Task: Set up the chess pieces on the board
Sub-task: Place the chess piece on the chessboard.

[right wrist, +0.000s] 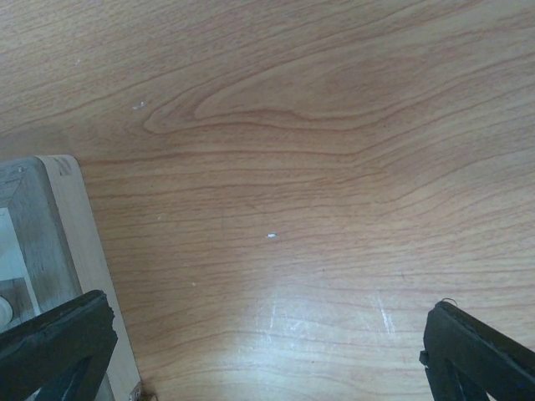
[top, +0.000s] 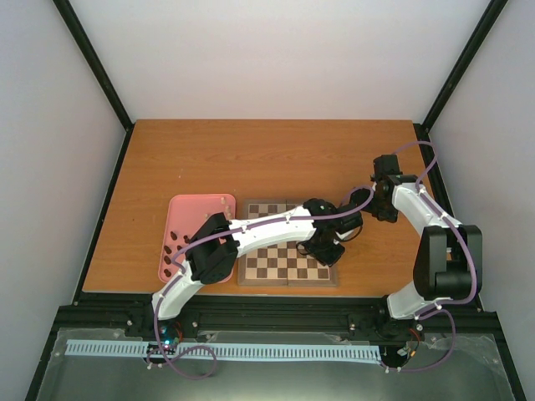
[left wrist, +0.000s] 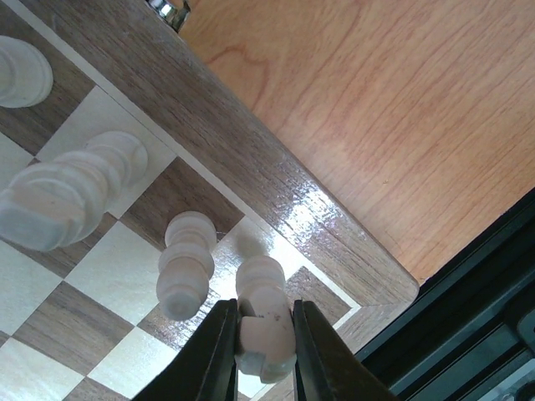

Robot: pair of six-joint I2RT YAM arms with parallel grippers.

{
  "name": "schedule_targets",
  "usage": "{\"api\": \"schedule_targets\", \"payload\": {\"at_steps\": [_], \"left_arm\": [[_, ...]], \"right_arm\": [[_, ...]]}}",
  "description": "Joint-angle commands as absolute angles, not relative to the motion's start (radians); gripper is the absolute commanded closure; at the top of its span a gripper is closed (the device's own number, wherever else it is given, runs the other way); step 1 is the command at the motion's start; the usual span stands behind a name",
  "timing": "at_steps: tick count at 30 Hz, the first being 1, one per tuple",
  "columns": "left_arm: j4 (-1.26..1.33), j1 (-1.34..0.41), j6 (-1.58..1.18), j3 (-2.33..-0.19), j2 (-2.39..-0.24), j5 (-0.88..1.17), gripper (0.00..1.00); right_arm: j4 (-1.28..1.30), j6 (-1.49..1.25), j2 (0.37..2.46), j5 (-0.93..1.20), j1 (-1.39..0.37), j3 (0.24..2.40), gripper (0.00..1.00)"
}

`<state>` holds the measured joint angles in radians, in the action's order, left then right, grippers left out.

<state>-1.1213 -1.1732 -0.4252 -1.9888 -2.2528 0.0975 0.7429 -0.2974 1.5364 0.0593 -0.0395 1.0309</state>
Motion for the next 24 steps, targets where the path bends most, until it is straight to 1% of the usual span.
{"api": "schedule_targets", "payload": {"at_steps": [1, 15, 19, 24], "left_arm": [[-1.143, -1.186, -0.407, -1.999, -2.264, 0.089, 0.99], [-1.154, -1.186, -0.404, -1.998, -2.283, 0.070, 0.98], [-1.151, -1.186, -0.401, -1.998, -2.283, 0.073, 0.95], [-1.146, -1.186, -0.396, -1.995, -2.278, 0.078, 0.83]], "right_arm": [[0.726, -0.290, 1.549, 0.068, -0.029, 1.028, 0.00], [0.723, -0.288, 1.559, 0.075, -0.025, 1.028, 0.00], [0.724, -0.287, 1.557, 0.076, -0.025, 1.028, 0.00], [0.725, -0.287, 1.556, 0.077, -0.023, 1.028, 0.00]]}}
